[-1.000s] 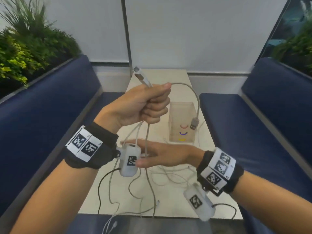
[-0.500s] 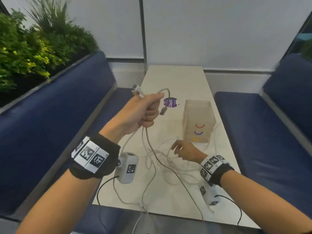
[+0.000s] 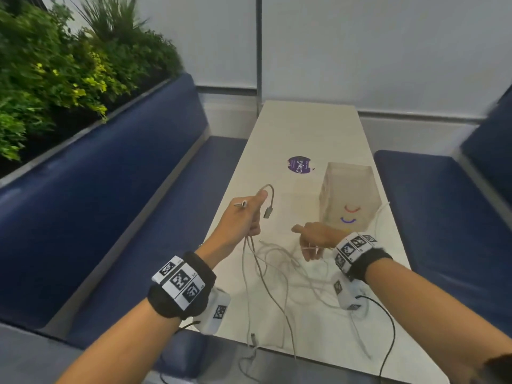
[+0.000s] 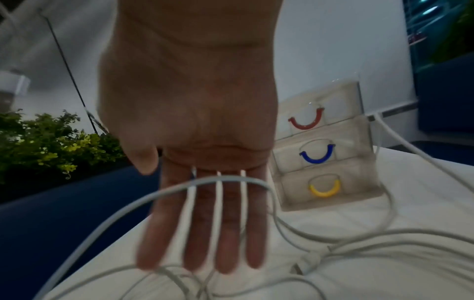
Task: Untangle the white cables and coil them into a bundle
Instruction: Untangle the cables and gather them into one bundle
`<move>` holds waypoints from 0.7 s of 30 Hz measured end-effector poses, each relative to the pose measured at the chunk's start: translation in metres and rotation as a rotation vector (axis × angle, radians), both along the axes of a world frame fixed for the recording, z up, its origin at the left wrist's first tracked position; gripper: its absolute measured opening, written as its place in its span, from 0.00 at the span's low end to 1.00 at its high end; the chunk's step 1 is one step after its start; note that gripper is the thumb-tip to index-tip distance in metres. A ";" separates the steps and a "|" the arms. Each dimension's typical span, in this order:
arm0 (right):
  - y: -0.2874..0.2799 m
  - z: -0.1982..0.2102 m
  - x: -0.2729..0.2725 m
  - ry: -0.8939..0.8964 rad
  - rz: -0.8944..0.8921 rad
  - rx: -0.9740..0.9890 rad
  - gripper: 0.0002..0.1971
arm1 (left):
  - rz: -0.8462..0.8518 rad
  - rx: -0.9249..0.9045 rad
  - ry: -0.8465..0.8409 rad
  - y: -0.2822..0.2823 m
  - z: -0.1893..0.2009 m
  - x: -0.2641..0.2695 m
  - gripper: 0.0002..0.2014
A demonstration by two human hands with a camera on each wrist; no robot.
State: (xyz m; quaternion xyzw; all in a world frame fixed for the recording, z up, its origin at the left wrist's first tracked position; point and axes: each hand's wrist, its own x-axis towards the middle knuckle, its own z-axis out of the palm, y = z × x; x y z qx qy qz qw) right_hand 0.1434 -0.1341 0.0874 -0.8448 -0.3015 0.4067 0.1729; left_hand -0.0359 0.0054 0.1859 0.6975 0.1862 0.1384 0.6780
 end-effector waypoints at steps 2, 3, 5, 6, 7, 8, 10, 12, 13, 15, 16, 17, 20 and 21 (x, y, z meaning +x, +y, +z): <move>-0.009 0.002 0.000 -0.118 0.078 -0.215 0.35 | 0.005 0.003 0.011 0.005 -0.006 0.004 0.25; -0.013 -0.003 0.000 -0.241 0.132 -0.291 0.29 | -0.003 0.006 0.014 0.005 -0.008 0.006 0.25; -0.017 -0.022 0.000 -0.438 0.205 -0.345 0.18 | -0.028 0.018 0.022 0.004 -0.012 0.008 0.26; -0.016 -0.033 -0.001 -0.474 0.196 -0.324 0.18 | -0.038 0.024 0.032 0.003 -0.014 0.008 0.26; -0.014 -0.043 -0.001 -0.473 0.157 -0.268 0.19 | -0.044 0.032 0.045 0.002 -0.017 0.008 0.26; -0.011 -0.051 -0.004 -0.451 0.131 -0.200 0.20 | -0.048 0.041 0.056 0.002 -0.020 0.008 0.26; 0.000 -0.064 -0.011 -0.406 0.129 -0.073 0.22 | -0.051 0.062 0.080 0.002 -0.025 0.007 0.26; 0.010 -0.076 -0.016 -0.456 0.177 -0.016 0.16 | -0.053 0.085 0.102 0.003 -0.029 0.006 0.27; 0.012 -0.079 -0.017 -0.488 0.185 0.011 0.12 | -0.053 0.095 0.111 0.004 -0.030 0.005 0.27; 0.014 -0.078 -0.015 -0.546 0.173 0.052 0.10 | -0.057 0.125 0.110 0.006 -0.029 0.003 0.29; 0.014 -0.071 -0.013 -0.564 0.158 0.075 0.10 | -0.064 0.139 0.104 0.006 -0.028 0.002 0.28; 0.015 -0.063 -0.009 -0.584 0.133 0.128 0.10 | -0.074 0.159 0.093 0.008 -0.027 0.002 0.27; 0.019 -0.014 -0.001 -0.629 0.058 0.336 0.12 | -0.083 0.257 0.044 0.009 -0.023 0.005 0.25; 0.020 0.006 0.000 -0.643 0.073 0.411 0.12 | -0.085 0.307 0.023 0.008 -0.021 0.007 0.23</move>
